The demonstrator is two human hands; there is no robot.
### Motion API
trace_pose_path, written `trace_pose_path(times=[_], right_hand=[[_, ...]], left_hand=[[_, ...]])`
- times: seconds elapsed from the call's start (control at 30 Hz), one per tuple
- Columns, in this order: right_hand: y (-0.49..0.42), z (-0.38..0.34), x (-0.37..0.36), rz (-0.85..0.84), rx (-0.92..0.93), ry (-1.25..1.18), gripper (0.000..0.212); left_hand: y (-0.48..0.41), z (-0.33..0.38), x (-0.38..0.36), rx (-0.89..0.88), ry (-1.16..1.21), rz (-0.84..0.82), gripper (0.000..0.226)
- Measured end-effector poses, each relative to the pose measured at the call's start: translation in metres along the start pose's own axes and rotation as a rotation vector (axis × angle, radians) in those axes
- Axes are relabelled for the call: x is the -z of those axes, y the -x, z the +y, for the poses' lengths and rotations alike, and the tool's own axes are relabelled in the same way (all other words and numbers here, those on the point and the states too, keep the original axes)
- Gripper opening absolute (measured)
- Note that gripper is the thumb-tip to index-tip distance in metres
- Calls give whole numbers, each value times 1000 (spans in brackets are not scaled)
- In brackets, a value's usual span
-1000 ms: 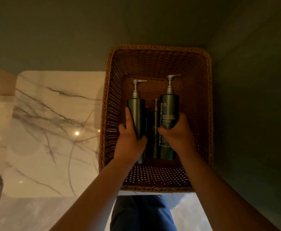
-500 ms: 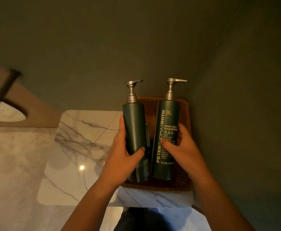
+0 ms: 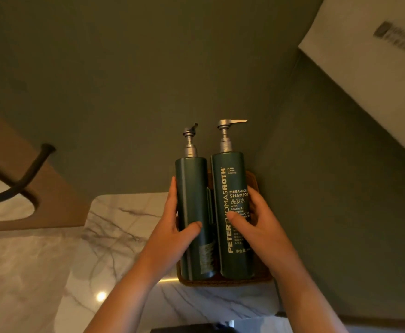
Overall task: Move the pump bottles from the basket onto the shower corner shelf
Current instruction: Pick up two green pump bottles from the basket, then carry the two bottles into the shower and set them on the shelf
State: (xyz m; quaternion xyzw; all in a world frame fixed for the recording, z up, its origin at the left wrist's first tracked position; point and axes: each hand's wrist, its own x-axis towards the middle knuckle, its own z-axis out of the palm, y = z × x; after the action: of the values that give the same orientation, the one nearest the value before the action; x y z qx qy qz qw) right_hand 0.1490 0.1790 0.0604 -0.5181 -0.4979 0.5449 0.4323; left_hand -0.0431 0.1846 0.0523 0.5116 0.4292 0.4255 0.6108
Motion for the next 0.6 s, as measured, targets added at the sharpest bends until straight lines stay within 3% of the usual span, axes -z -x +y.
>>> trace_pose_path(times=[0.4,0.6], right_hand=[[79,4,-139,281,-88,14,74],[115,4,-166,369,-171,34,84]], left_hand=[[63,4,96,21,-54,-246,82],[84,-3,111,62,-88,-343,80]])
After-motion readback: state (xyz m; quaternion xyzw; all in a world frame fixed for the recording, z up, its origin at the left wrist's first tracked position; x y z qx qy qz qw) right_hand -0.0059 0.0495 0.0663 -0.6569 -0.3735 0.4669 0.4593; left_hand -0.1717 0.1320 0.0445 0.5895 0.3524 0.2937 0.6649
